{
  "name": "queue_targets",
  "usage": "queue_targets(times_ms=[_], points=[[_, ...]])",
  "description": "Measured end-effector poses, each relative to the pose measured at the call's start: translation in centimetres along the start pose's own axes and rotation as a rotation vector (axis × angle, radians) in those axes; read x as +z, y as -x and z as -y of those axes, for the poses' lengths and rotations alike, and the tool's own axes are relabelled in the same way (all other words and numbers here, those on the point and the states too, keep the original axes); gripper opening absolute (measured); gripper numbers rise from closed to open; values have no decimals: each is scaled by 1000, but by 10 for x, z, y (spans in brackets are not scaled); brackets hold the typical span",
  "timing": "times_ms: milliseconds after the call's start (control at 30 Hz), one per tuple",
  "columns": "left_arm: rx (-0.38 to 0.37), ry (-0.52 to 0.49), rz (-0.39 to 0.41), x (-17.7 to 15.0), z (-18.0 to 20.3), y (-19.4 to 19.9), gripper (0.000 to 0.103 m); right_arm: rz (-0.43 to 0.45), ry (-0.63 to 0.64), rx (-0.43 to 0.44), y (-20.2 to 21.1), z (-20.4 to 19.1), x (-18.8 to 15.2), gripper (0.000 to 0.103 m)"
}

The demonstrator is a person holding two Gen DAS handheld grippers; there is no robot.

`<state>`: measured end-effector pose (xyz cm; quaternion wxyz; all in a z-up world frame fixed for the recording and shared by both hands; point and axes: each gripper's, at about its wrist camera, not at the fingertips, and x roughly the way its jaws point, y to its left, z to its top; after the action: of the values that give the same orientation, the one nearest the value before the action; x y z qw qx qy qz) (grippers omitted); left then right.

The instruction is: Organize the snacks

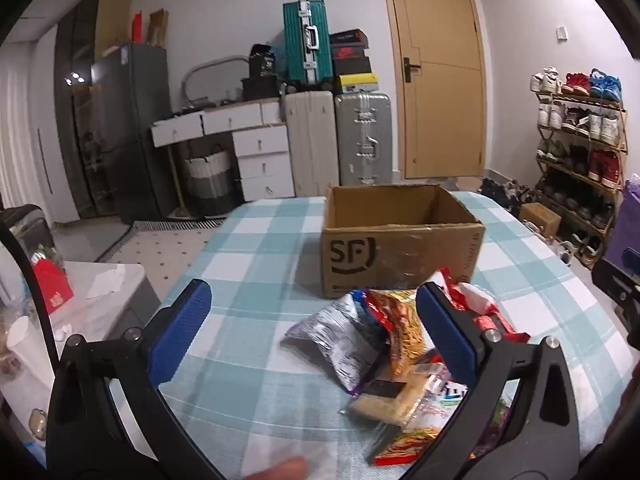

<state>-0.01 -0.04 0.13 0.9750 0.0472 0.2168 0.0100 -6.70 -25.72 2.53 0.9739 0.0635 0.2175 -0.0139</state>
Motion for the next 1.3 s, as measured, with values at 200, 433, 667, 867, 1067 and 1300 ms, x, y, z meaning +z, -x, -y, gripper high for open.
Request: queue_targets(times_ms=[200, 433, 667, 867, 1067, 1300], points=[[-26, 77, 0, 1, -19, -2, 102, 4, 3, 3, 0, -1, 0, 103], [-51, 106, 22, -2, -20, 2, 102, 5, 4, 4, 3, 0, 0, 103], [-46, 100, 23, -1, -20, 7, 102, 6, 5, 1, 2, -1, 1, 103], [-56, 75, 37, 0, -17, 12, 102, 5, 4, 9, 3, -3, 3, 103], [-67, 69, 30, 0, -16, 12, 102, 6, 3, 9, 2, -3, 2, 103], [-73, 70, 38, 0, -16, 13, 102, 9, 3, 8, 2, -4, 2, 103]])
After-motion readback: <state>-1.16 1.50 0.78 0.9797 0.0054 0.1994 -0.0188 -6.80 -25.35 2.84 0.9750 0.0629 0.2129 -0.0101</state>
